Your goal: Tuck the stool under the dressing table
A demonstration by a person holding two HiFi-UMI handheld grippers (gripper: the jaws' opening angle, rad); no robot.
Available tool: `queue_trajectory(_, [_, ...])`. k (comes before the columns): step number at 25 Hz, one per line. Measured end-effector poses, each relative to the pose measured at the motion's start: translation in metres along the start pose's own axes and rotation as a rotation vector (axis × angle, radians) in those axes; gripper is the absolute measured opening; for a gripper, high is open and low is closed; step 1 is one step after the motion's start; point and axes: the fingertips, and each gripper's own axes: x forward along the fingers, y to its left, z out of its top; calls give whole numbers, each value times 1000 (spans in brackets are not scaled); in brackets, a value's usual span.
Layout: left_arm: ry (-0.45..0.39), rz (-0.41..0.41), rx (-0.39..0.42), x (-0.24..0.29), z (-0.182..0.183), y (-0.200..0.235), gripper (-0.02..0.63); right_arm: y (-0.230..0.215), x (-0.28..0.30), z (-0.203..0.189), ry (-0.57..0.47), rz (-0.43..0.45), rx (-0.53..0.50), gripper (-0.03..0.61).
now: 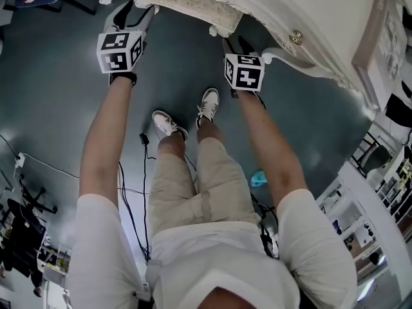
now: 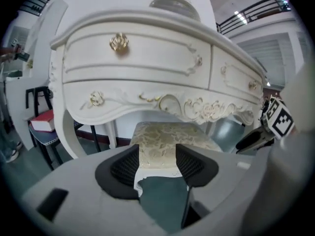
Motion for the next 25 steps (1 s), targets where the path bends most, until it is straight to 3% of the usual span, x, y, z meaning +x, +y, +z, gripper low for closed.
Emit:
queue_trajectory(3, [-44, 6, -59, -39, 21, -4, 180, 20, -28, 16, -30, 27, -39, 152])
queue_trajectory(6, [-59, 28, -101, -78, 35, -4, 33, 35, -56, 30, -56, 60, -7, 132])
queue_trajectory(10, [-83, 51, -151, -120, 51, -3, 15, 44, -91, 46, -76, 78, 28, 95])
queue_trajectory(13, [-68, -6, -154, -141, 57, -19, 15, 49, -119, 49, -72, 92, -1, 39])
queue_trajectory(15, [-111, -42, -171, -169, 80, -28, 15, 53, -148, 59, -91, 100, -19, 3])
queue_trajectory(19, [-184, -64, -194, -258, 115, -50, 14, 78, -237, 53, -102, 118, -4, 2])
queue_trajectory(25, [-209, -17, -140, -306, 137, -54, 15, 92, -289, 70, -156, 155, 59, 2])
